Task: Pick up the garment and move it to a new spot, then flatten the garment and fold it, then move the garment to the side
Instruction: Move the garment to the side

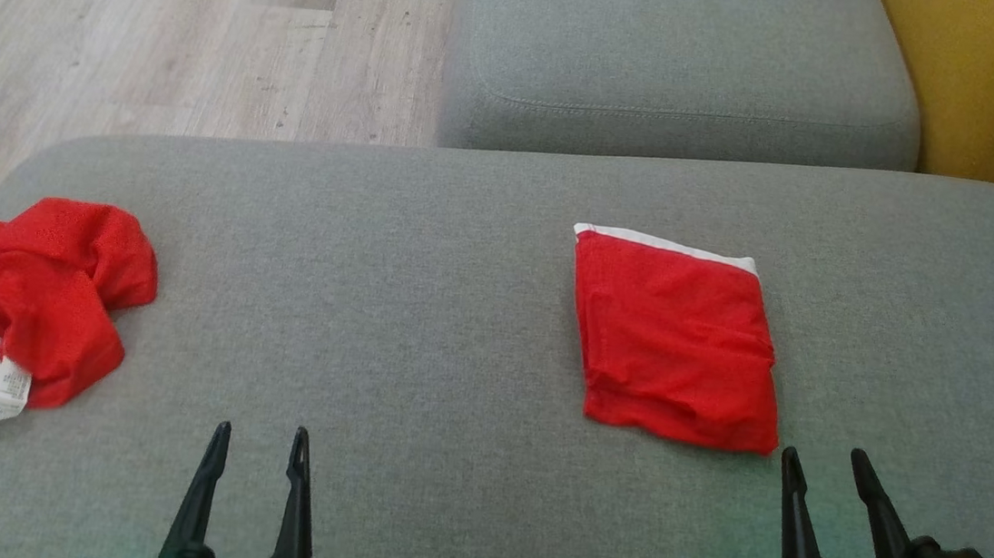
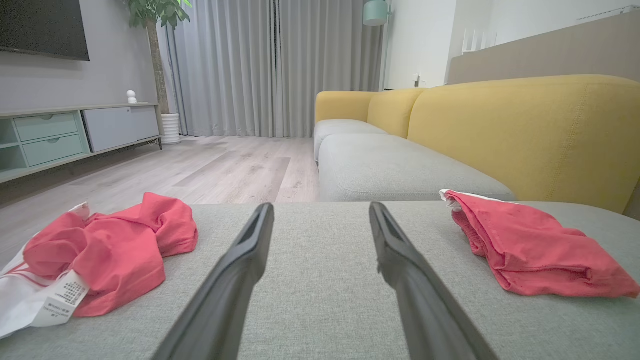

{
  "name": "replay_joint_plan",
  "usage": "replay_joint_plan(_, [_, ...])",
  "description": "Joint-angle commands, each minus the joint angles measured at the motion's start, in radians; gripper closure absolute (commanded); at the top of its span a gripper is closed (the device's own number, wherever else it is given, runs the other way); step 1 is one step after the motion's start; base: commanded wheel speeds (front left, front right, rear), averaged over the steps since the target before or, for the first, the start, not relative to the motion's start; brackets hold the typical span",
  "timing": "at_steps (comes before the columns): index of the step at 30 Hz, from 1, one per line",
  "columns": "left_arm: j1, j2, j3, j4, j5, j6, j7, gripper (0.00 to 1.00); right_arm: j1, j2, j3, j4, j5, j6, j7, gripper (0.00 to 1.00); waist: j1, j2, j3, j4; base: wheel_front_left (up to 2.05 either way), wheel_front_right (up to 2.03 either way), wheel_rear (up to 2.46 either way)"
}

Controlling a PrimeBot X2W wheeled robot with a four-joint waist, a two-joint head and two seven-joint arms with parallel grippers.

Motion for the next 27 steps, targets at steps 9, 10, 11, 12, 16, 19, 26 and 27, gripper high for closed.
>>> replay_joint_plan(9, [-0.029, -0.005, 0.041, -0.031, -0.003, 0.005, -0.005, 0.00, -0.014, 0.000, 0.028, -0.038, -0.008, -0.001, -0.011, 0.00, 0.0000, 0.0000, -0.004, -0.010, 0.00, 0.00, 0.00])
replay_joint_plan(10, [-0.028, -0.005, 0.041, -0.031, -0.003, 0.005, -0.005, 0.00, -0.014, 0.001, 0.029, -0.037, -0.010, -0.001, -0.011, 0.00, 0.0000, 0.0000, -0.004, -0.011, 0.00, 0.00, 0.00])
replay_joint_plan(11, [-0.027, -0.005, 0.041, -0.030, -0.002, 0.005, -0.005, 0.00, -0.013, 0.001, 0.029, -0.037, -0.013, -0.001, -0.011, 0.00, 0.0000, 0.0000, -0.006, -0.012, 0.00, 0.00, 0.00])
replay_joint_plan(12, [-0.025, -0.005, 0.041, -0.029, -0.002, 0.006, -0.005, 0.00, -0.012, 0.001, 0.030, -0.036, -0.016, -0.001, -0.011, 0.00, 0.0000, 0.0000, -0.008, -0.013, 0.00, 0.00, 0.00])
replay_joint_plan(16, [-0.019, -0.005, 0.042, -0.025, -0.002, 0.005, -0.005, 0.00, -0.005, 0.002, 0.035, -0.035, -0.024, -0.001, -0.011, 0.00, 0.0000, 0.0000, -0.016, -0.014, 0.00, 0.00, 0.00])
replay_joint_plan(19, [-0.020, -0.005, 0.043, -0.021, -0.004, 0.002, -0.005, 0.00, -0.002, 0.002, 0.038, -0.028, -0.031, -0.001, -0.011, 0.00, 0.0000, 0.0000, -0.019, -0.014, 0.00, 0.00, 0.00])
replay_joint_plan(26, [-0.024, -0.005, 0.039, -0.018, -0.006, 0.001, -0.005, 0.00, -0.001, 0.000, 0.035, -0.022, -0.035, -0.001, -0.011, 0.00, 0.0000, 0.0000, -0.009, -0.015, 0.00, 0.00, 0.00])
replay_joint_plan(27, [-0.025, -0.005, 0.037, -0.018, -0.007, 0.001, -0.005, 0.00, -0.003, -0.001, 0.034, -0.020, -0.035, -0.001, -0.011, 0.00, 0.0000, 0.0000, -0.006, -0.014, 0.00, 0.00, 0.00])
